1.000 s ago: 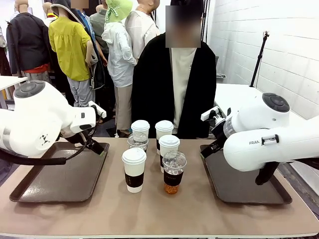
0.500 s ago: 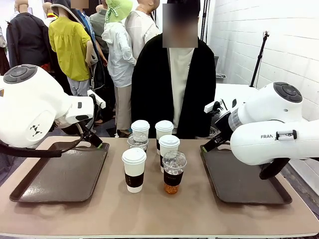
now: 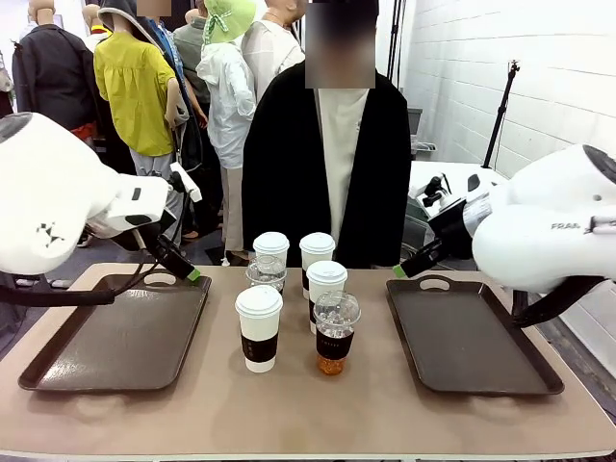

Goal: Distribute the coffee onto the tray.
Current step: Pick up one iced Americano and place it on the right Handle tray.

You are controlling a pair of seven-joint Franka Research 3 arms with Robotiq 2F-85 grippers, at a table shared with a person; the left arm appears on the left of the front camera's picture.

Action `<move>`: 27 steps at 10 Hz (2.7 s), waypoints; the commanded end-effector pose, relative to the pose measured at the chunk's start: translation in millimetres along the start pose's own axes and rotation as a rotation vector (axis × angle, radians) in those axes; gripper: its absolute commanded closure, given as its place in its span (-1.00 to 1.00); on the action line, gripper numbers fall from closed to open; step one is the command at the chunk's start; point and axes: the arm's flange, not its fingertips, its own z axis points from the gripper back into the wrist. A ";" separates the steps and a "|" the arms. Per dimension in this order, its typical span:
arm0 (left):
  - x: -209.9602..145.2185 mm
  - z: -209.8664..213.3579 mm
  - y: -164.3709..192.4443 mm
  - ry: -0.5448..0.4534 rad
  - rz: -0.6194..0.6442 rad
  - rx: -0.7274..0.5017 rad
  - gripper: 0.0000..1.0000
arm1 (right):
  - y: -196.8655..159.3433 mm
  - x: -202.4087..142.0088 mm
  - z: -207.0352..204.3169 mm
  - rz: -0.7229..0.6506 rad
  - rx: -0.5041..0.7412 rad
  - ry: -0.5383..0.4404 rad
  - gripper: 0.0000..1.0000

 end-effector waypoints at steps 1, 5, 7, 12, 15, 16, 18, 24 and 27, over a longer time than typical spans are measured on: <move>-9.4 18.0 7.0 0.013 -0.084 -0.139 -1.00 | -1.3 -19.7 7.0 0.028 0.101 -0.020 -1.00; -14.6 30.8 15.8 -0.070 -0.150 -0.214 -1.00 | -7.0 -20.2 11.9 0.038 0.169 -0.089 -1.00; -16.5 28.4 16.1 -0.083 -0.113 -0.189 -1.00 | -5.2 -16.7 8.3 0.044 0.176 -0.080 -1.00; -12.9 33.4 12.6 -0.059 -0.127 -0.193 -1.00 | -9.2 -5.7 16.5 0.031 0.142 -0.070 -1.00; -12.9 33.4 12.6 -0.059 -0.127 -0.193 -1.00 | -9.2 -5.7 16.5 0.031 0.142 -0.070 -1.00; -12.9 33.4 12.6 -0.059 -0.127 -0.193 -1.00 | -9.2 -5.7 16.5 0.031 0.142 -0.070 -1.00; -12.9 33.4 12.6 -0.059 -0.127 -0.193 -1.00 | -9.2 -5.7 16.5 0.031 0.142 -0.070 -1.00; -12.9 33.4 12.6 -0.059 -0.127 -0.193 -1.00 | -9.2 -5.7 16.5 0.031 0.142 -0.070 -1.00; -12.9 33.4 12.6 -0.059 -0.127 -0.193 -1.00 | -9.2 -5.7 16.5 0.031 0.142 -0.070 -1.00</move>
